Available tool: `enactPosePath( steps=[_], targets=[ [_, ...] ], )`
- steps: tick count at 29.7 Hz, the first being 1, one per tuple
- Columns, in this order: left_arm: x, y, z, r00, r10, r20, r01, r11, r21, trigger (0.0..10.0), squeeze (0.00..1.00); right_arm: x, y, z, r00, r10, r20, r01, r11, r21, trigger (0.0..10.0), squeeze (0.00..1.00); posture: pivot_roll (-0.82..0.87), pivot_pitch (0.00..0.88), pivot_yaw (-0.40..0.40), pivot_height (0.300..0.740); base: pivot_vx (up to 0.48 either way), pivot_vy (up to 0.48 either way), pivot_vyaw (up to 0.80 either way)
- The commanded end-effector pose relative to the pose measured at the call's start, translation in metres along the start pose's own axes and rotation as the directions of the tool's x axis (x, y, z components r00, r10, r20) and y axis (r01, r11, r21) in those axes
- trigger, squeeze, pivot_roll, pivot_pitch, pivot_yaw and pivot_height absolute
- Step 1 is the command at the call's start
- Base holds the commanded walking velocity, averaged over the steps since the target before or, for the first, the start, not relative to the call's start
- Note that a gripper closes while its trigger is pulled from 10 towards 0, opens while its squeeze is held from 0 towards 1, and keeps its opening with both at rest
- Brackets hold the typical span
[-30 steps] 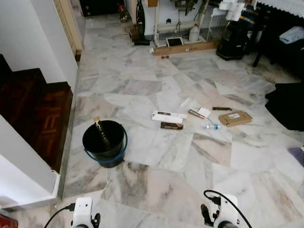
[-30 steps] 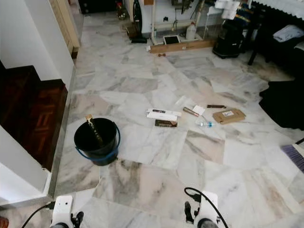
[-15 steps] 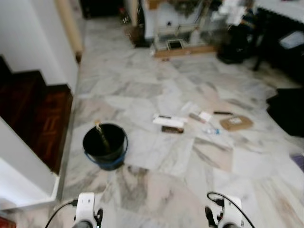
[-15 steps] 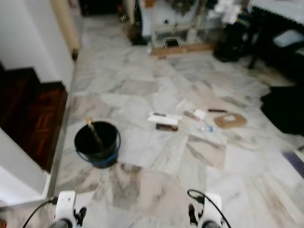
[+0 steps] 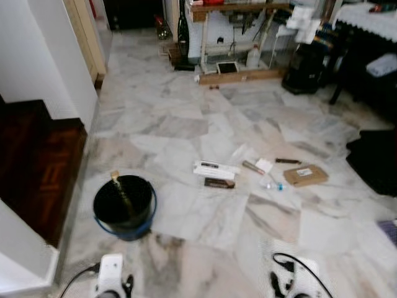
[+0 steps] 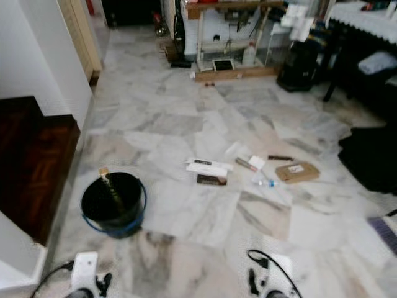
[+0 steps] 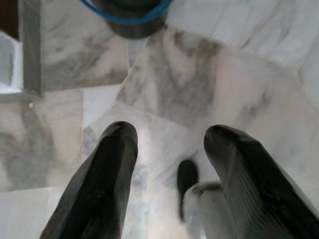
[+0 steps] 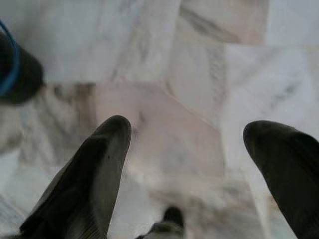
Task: Sweep floor
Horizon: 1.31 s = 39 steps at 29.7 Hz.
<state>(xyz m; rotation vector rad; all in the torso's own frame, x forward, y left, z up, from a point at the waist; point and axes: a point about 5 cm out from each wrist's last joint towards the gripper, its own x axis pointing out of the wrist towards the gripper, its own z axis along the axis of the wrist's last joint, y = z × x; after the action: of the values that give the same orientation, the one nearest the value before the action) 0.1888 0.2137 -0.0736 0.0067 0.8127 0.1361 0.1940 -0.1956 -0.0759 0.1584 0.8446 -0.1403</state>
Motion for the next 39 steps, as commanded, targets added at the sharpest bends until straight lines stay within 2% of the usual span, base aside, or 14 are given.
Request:
enactPosePath(
  steps=[1,6,10,14,18,22,35,39],
  targets=[
    [0.0026,-0.0065,0.0082,1.0,-0.017,0.022,0.017,1.0,0.0,10.0,0.0,-0.002,-0.0111,-0.0027,0.999,-0.03,-0.011,0.03,1.0,-0.006,10.0,0.0,0.0,0.0,-0.011,0.74,0.281,0.0,0.0],
    [0.003,-0.0078,0.0094,0.999,-0.021,0.025,0.021,1.0,0.002,10.0,0.0,-0.0013,-0.0092,-0.0004,1.0,-0.023,-0.006,0.023,0.998,-0.05,10.0,0.0,0.0,0.0,-0.011,0.74,0.283,0.0,0.16],
    [0.0032,-0.0085,0.01,0.999,-0.024,0.026,0.024,1.0,0.003,10.0,0.0,-0.0008,-0.0069,0.0004,1.0,-0.02,-0.004,0.02,0.999,-0.042,10.0,0.0,0.0,0.0,-0.01,0.74,0.283,0.0,0.65],
    [0.0033,-0.0085,0.0104,0.999,-0.025,0.026,0.025,1.0,0.004,10.0,0.0,-0.0006,-0.0056,0.0006,1.0,-0.015,0.0,0.015,1.0,-0.026,10.0,0.0,0.0,0.0,-0.01,0.74,0.283,0.0,0.0],
    [0.0035,-0.0084,0.0109,0.999,-0.023,0.027,0.023,1.0,0.0,10.0,0.0,-0.0007,-0.0061,0.0005,1.0,-0.014,-0.002,0.014,0.999,-0.043,10.0,0.0,0.0,0.0,-0.012,0.74,0.284,0.0,0.0],
    [0.0035,-0.0083,0.0114,0.999,-0.018,0.033,0.019,1.0,-0.01,10.0,0.0,-0.001,-0.0068,-0.0001,1.0,-0.016,-0.004,0.015,0.998,-0.066,10.0,0.0,0.0,0.0,-0.014,0.74,0.272,0.0,0.64],
    [0.0028,-0.0085,0.0097,0.999,-0.012,0.036,0.012,1.0,-0.023,10.0,0.0,-0.0015,-0.0075,-0.0025,1.0,-0.019,-0.012,0.018,0.999,-0.051,10.0,0.0,0.01,0.0,-0.017,0.74,0.0,0.0,0.79],
    [0.0027,-0.0084,0.0088,1.0,-0.012,0.028,0.012,1.0,-0.013,10.0,0.0,-0.0016,-0.0078,-0.0027,1.0,-0.023,-0.007,0.023,0.999,-0.024,10.0,0.0,0.0,0.002,-0.016,0.74,0.0,0.0,0.0]
  ],
)
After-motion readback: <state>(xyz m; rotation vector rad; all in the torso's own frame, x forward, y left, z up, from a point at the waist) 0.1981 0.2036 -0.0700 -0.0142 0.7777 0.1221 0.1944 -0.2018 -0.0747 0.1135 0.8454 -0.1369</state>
